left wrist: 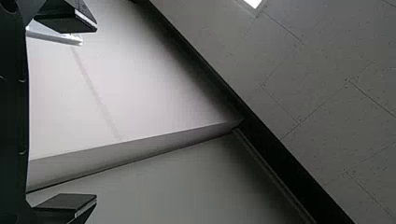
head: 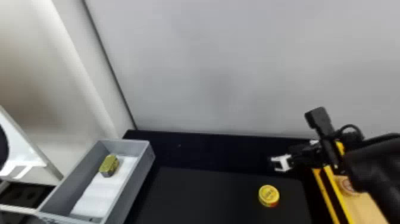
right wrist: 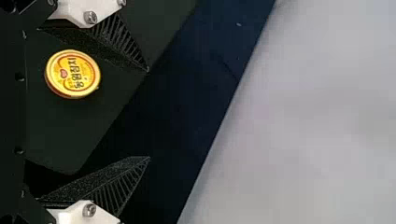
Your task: Pick up the round yellow can and place it in the yellow rectangular box
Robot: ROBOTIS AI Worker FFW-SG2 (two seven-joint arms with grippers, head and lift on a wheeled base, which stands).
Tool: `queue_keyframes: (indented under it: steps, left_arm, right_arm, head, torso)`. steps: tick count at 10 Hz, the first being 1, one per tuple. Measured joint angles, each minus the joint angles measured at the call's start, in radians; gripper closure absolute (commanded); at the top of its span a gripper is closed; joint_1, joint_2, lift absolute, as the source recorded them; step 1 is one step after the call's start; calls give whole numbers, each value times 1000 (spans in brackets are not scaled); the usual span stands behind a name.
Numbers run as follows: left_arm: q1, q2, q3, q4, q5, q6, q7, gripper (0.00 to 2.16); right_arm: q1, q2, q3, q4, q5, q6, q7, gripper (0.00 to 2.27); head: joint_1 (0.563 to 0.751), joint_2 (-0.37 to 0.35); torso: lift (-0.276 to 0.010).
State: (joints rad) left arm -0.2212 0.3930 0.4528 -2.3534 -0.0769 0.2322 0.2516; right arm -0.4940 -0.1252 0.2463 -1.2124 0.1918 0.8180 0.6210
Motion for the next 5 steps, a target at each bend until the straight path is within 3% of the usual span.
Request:
queue_keyframes:
  steps: [5]
  left_arm:
    - [-5, -8, -10, 3, -6, -33, -4, 12]
  right_arm:
    - [6, 34, 69, 181, 33, -136, 10, 127]
  head:
    - [621, 223]
  torso:
    - [0]
